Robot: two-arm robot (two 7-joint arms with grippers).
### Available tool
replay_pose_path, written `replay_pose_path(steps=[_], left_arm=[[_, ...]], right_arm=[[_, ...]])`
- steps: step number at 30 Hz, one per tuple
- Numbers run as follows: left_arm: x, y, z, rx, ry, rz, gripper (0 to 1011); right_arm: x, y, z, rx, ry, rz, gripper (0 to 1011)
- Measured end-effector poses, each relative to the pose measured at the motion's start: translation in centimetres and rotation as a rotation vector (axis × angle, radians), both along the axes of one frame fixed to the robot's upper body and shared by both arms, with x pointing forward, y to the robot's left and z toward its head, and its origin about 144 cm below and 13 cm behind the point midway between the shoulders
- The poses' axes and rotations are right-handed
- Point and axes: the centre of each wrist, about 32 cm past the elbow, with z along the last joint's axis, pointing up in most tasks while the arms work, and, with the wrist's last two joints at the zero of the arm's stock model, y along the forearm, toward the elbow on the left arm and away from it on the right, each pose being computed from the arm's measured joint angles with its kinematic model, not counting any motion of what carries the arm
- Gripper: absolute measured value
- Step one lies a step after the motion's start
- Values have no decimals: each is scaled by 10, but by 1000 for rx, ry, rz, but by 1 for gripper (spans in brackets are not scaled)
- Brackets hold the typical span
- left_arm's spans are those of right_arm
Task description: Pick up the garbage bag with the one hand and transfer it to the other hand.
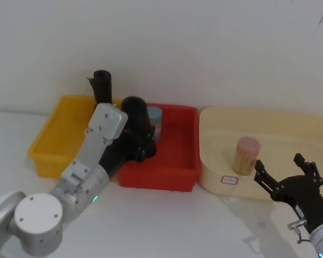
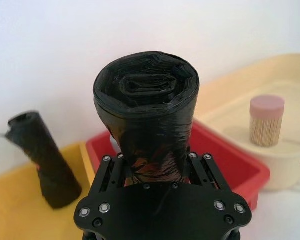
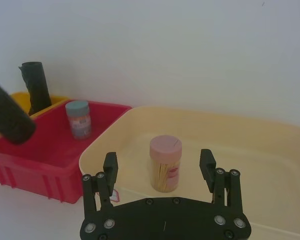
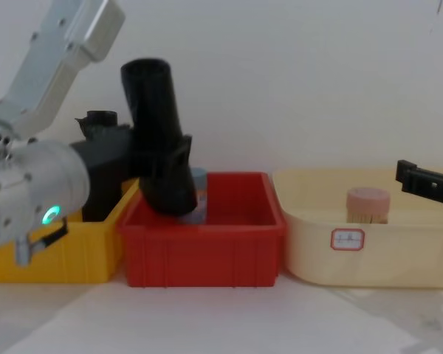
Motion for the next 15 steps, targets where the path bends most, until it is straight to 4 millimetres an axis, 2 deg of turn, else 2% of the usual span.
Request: replay_pose_path(steps=[15], left_arm=[[33, -16, 40, -7, -27, -122, 486]], right_arm=[[3, -3, 5, 5, -12, 31, 1001]])
